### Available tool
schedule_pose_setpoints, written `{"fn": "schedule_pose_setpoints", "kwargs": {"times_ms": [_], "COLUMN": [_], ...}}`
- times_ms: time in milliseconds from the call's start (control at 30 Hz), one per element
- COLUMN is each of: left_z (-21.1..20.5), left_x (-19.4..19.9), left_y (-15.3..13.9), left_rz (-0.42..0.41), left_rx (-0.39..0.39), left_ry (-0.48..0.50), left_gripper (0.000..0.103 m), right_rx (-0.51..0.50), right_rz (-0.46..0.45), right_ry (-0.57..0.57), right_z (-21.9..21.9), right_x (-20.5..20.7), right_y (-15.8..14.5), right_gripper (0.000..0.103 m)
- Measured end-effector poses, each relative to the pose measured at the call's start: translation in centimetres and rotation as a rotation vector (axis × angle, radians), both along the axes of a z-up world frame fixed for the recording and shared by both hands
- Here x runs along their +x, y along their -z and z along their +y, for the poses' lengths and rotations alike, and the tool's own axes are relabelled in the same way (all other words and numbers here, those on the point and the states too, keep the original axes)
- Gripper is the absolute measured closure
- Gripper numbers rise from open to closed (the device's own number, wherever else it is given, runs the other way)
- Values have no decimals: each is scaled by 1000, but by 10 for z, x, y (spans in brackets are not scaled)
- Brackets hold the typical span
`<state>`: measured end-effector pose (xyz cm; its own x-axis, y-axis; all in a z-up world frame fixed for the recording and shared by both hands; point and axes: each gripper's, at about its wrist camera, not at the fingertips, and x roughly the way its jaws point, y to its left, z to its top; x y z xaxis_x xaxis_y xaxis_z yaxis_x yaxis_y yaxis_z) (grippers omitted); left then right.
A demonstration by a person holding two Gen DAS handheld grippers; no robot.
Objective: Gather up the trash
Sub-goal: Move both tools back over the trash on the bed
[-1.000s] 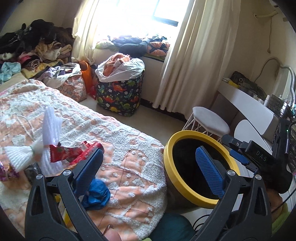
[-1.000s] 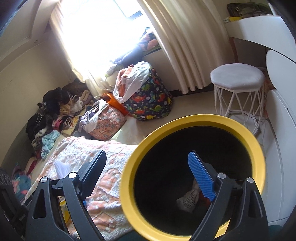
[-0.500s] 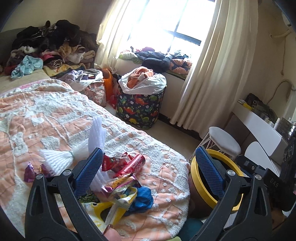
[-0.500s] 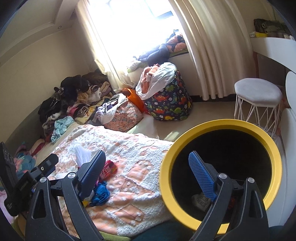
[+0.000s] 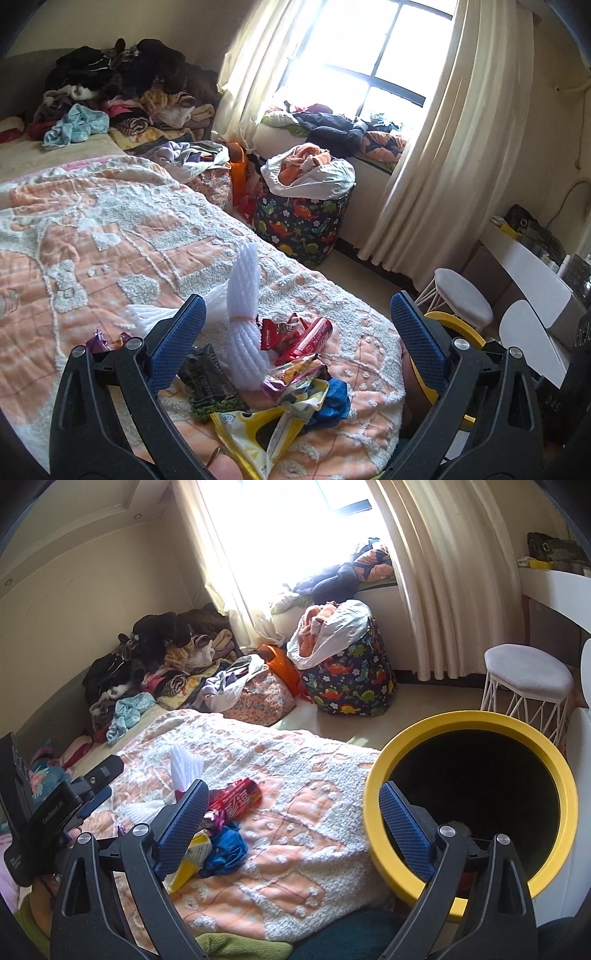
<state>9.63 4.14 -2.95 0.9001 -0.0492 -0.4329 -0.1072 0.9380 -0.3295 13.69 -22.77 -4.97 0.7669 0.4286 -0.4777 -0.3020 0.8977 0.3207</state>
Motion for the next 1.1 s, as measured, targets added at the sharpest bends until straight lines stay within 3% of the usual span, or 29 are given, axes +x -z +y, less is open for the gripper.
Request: {"fn": "schedule_pose_setpoints", "kwargs": {"times_ms": [500, 1100], "left_z": [53, 105], "left_x": [-5, -1], "left_y": [10, 42], "left_rz": [14, 105], "left_rx": [-49, -124], "left_ry": [-118, -185], "left_gripper": [11, 11], "right_rx": [-60, -142], "right_rz": [22, 160], "right_ry": [-139, -281], "right_z": [57, 132], "right_x": [-14, -12], "right_y": [3, 37], "right_gripper": [11, 11]}}
